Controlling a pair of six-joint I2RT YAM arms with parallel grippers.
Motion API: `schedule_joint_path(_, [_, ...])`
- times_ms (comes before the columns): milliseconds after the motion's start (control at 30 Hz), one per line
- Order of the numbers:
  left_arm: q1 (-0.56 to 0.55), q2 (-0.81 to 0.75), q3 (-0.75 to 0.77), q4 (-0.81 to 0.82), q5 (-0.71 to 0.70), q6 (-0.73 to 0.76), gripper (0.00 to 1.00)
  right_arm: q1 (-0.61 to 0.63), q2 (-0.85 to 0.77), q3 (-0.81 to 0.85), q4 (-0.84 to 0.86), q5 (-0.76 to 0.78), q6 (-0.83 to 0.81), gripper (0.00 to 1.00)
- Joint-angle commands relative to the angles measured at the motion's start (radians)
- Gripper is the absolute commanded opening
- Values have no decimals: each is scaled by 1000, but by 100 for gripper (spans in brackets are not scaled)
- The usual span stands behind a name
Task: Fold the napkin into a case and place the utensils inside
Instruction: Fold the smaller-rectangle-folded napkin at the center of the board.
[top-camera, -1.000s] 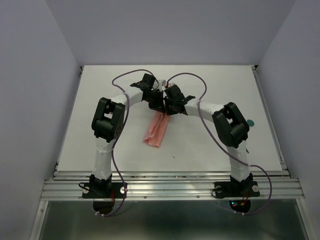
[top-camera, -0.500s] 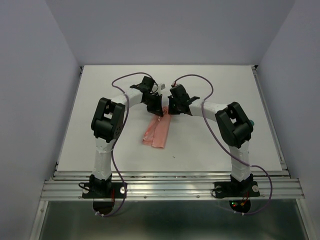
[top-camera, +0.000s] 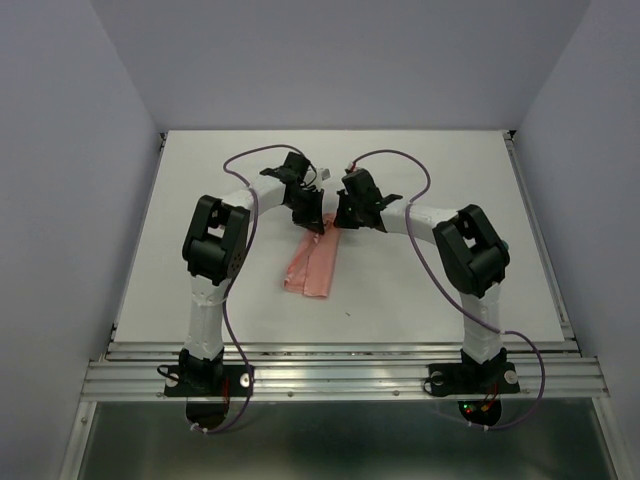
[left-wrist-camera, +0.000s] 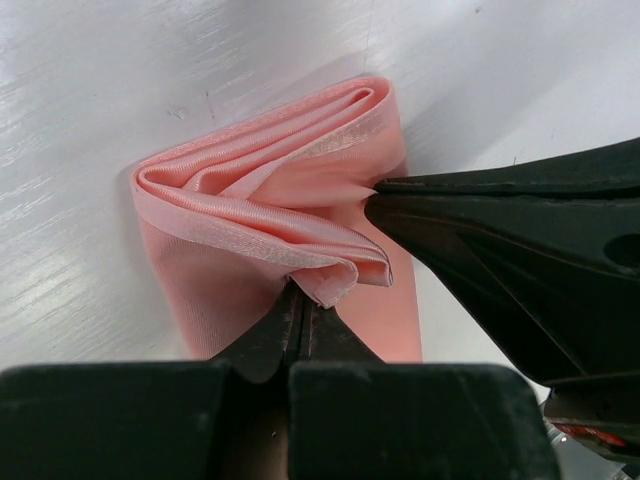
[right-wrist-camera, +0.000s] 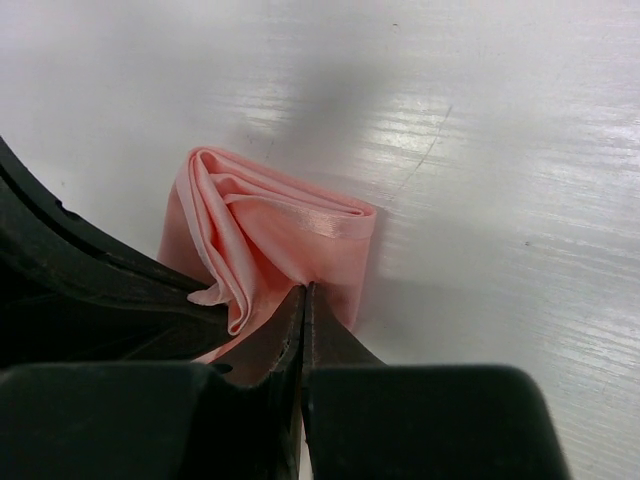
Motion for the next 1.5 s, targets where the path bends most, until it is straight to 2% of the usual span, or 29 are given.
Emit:
schedule_joint_path(0, [-1, -33, 40, -64, -49, 29, 0, -5, -63, -7, 65, -11, 21, 1])
schedule_joint_path(100, [-5, -50, 42, -53, -55, 33, 0, -5, -58, -5, 65, -13, 24, 1])
schedule_joint_path(133, [-6, -55, 39, -47, -56, 33, 3, -5, -57, -5, 63, -14, 26, 1])
schedule_joint_path(233, [-7, -82, 15, -18, -62, 29, 21, -5, -55, -5, 65, -13, 29, 1])
schedule_joint_path(267, [-7, -96, 8, -10, -62, 29, 32, -5, -54, -7, 65, -13, 27, 1])
schedule_joint_path(367, [-7, -116, -15, 18, -58, 24, 45, -5, -55, -8, 65, -13, 29, 1])
schedule_joint_path(500, [-7, -139, -38, 56, -59, 7, 46, -5, -54, -8, 65, -43, 29, 1])
schedule_joint_path(633, [-9, -144, -47, 84, -52, -4, 37, -5, -51, -7, 65, -46, 30, 1])
schedule_joint_path(800, [-16, -134, -42, 97, -59, -11, 37, -5, -51, -5, 65, -51, 32, 1])
schedule_joint_path(933, [-22, -130, -39, 101, -50, -14, 25, -5, -51, -5, 65, -51, 33, 1])
schedule_joint_path(1000, [-24, -122, -36, 99, -42, -13, 16, -5, -51, -4, 65, -53, 35, 1])
schedule_joint_path(1033, [-27, -121, -39, 99, -41, -14, 6, -5, -51, -1, 65, -54, 35, 1])
schedule_joint_path(1100, [-27, -111, -41, 99, -38, -20, 0, -5, -52, -1, 65, -57, 35, 1])
schedule_joint_path(1467, [-27, -98, -48, 75, -38, -11, 0, -5, -68, -14, 74, -43, 47, 1])
